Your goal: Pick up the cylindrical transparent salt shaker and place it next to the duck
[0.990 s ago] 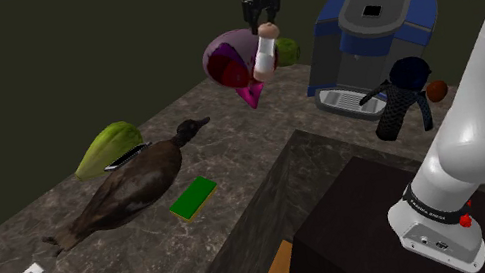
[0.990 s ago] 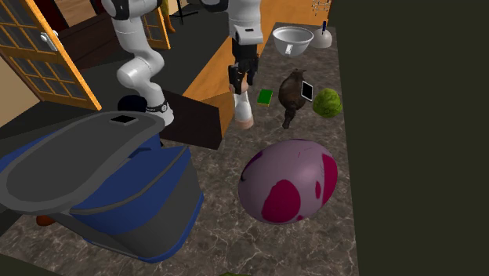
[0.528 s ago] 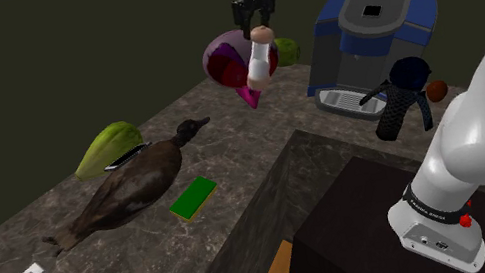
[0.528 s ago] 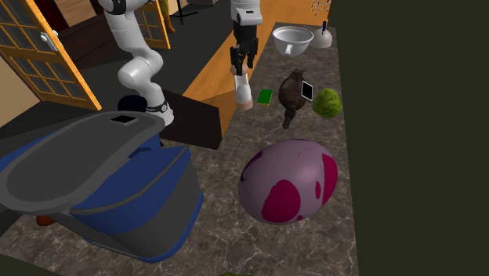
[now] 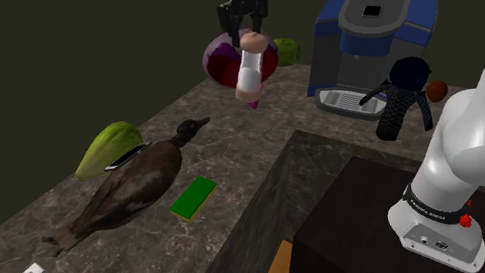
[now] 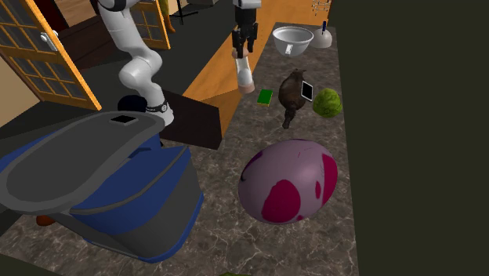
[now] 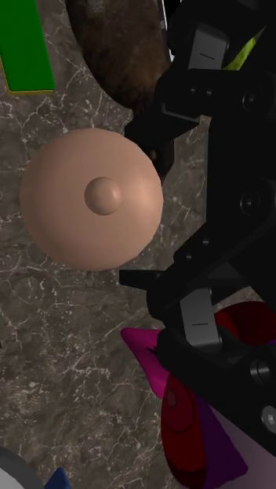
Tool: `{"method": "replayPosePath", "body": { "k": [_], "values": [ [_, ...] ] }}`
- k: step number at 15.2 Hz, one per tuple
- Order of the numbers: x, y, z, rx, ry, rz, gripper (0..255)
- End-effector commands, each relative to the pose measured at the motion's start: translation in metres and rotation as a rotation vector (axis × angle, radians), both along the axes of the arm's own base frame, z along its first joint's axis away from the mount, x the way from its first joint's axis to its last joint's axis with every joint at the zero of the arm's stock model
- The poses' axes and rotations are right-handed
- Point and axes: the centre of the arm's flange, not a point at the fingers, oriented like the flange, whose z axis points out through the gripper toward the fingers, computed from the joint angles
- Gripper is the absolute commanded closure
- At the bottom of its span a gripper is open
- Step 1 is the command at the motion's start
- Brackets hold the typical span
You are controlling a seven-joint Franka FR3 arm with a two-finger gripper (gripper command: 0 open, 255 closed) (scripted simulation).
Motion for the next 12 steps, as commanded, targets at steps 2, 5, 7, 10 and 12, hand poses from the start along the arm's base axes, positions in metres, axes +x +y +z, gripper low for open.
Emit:
{"method": "replayPosePath", "body": {
  "k": [2,5,7,10,12],
  "values": [
    [-0.015,0.038,0.007,0.0,0.0,-0.002,255],
    [-0.032,0.073,0.013,0.0,0.0,-0.002,255],
    [-0.043,0.097,0.017,0.0,0.0,-0.002,255],
    [-0.06,0.132,0.023,0.0,0.0,-0.002,255],
    [-0.071,0.156,0.027,0.0,0.0,-0.002,255]
  ]
}}
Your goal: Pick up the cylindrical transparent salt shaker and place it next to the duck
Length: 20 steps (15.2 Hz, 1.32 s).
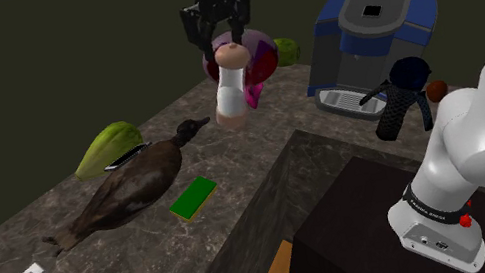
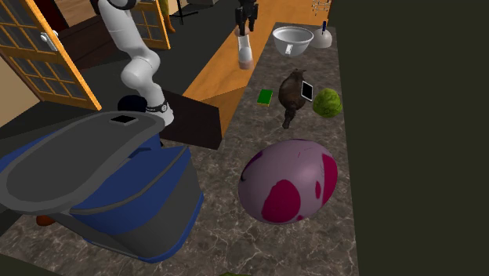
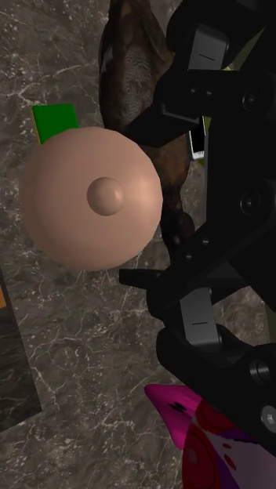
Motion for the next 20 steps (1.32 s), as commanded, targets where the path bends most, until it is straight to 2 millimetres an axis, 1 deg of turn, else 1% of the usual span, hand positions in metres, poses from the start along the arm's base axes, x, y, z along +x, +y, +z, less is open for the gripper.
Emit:
{"method": "replayPosePath", "body": {
  "k": [1,2,20],
  "values": [
    [-0.012,0.023,0.004,0.0,0.0,-0.002,255],
    [-0.019,0.039,0.007,0.0,0.0,-0.002,255],
    [-0.019,0.039,-0.088,0.0,0.0,-0.002,255]
  ]
}}
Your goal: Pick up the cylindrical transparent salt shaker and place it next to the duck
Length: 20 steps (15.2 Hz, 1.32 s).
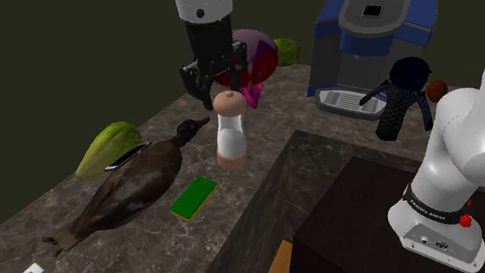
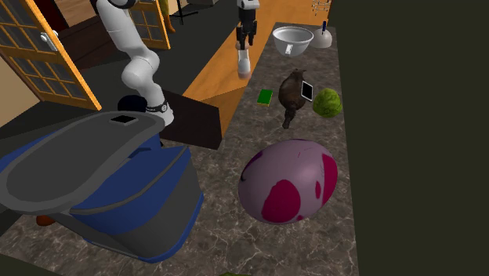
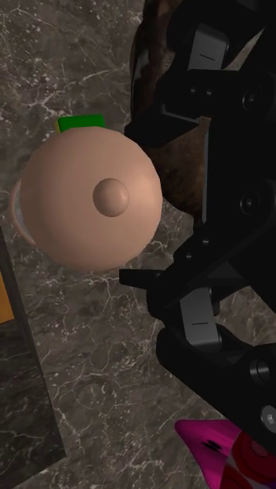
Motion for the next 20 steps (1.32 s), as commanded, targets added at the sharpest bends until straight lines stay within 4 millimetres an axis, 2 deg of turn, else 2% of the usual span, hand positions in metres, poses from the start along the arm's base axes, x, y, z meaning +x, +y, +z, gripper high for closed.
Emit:
{"method": "replayPosePath", "body": {
  "k": [1,20],
  "values": [
    [0.0,0.0,-0.011,0.0,-0.001,0.0,255],
    [0.0,0.0,-0.111,0.0,-0.001,0.0,255]
  ]
}}
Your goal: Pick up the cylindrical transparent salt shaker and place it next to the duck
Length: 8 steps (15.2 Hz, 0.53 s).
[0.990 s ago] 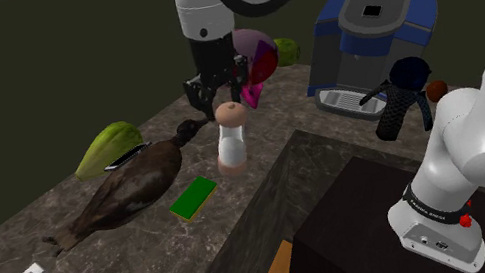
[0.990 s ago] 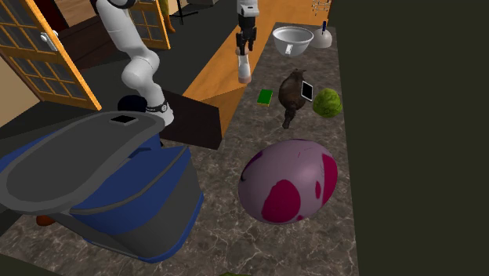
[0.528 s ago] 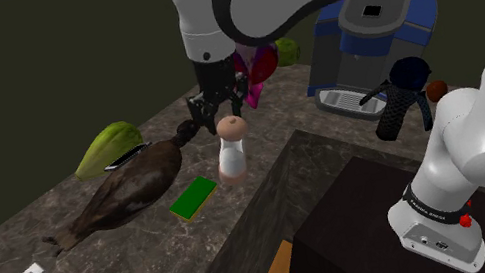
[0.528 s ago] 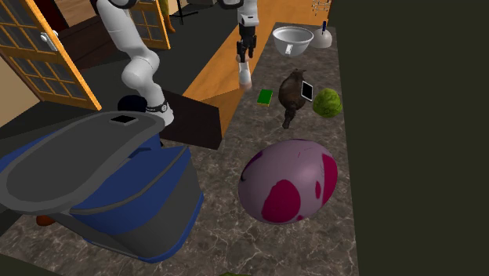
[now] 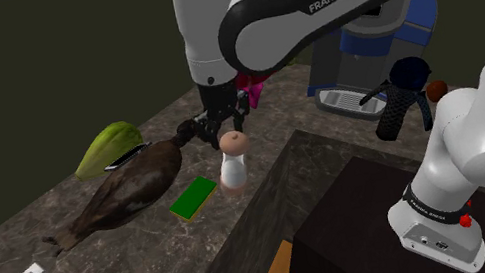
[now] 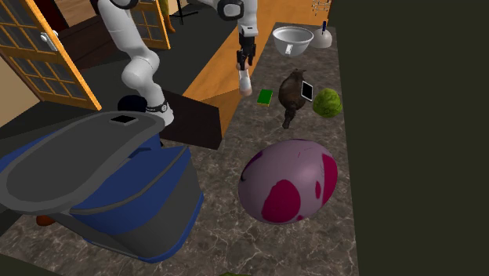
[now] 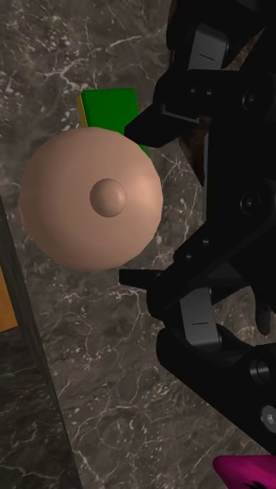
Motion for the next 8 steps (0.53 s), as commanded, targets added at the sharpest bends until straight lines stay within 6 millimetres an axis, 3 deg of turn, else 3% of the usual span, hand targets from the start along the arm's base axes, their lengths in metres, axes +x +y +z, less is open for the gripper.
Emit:
{"method": "replayPosePath", "body": {
  "k": [1,8],
  "values": [
    [0.0,0.0,-0.01,0.0,-0.001,0.0,255],
    [0.0,0.0,-0.047,0.0,-0.001,0.0,255]
  ]
}}
